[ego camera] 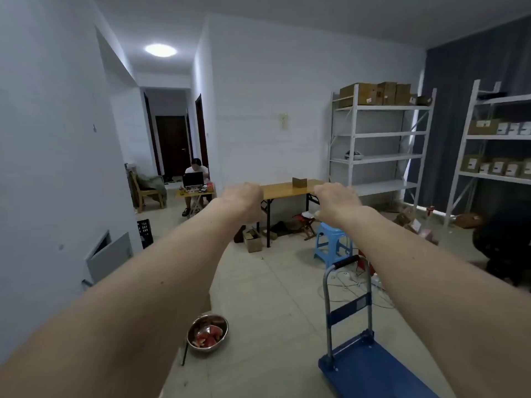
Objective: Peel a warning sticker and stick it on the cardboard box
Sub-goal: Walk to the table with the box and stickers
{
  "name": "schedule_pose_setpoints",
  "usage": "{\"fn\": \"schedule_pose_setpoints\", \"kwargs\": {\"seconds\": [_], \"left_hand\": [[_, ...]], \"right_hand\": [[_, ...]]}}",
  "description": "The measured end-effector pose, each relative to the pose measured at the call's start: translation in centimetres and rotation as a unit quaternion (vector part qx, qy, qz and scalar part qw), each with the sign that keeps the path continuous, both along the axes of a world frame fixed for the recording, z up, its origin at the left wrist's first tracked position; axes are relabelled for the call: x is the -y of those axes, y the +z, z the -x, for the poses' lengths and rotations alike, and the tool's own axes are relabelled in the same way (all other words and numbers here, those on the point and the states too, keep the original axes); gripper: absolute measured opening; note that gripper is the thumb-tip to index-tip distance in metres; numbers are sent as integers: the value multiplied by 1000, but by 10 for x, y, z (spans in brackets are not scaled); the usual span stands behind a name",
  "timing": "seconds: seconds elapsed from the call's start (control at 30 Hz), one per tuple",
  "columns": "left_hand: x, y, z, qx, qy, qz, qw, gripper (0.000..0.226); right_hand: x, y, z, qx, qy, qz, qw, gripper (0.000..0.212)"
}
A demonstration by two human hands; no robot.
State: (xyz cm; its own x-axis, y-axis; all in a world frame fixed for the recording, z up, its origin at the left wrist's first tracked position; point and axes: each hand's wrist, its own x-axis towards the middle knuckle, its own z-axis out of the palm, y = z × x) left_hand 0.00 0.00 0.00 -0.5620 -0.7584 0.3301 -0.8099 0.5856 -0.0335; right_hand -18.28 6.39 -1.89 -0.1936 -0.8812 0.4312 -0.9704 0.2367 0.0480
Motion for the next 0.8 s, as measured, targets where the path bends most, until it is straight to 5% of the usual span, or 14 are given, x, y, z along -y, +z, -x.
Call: {"fn": "schedule_pose_setpoints", "kwargs": {"seconds": [0.23, 0.8], "left_hand": [[48, -25, -11, 35, 10, -34, 999, 37], [284, -27, 136, 42, 23, -51, 998, 33]], "right_hand": [[49, -23, -2, 45, -10, -98, 994, 36], [286, -20, 148, 21, 28, -134, 990, 26]]}}
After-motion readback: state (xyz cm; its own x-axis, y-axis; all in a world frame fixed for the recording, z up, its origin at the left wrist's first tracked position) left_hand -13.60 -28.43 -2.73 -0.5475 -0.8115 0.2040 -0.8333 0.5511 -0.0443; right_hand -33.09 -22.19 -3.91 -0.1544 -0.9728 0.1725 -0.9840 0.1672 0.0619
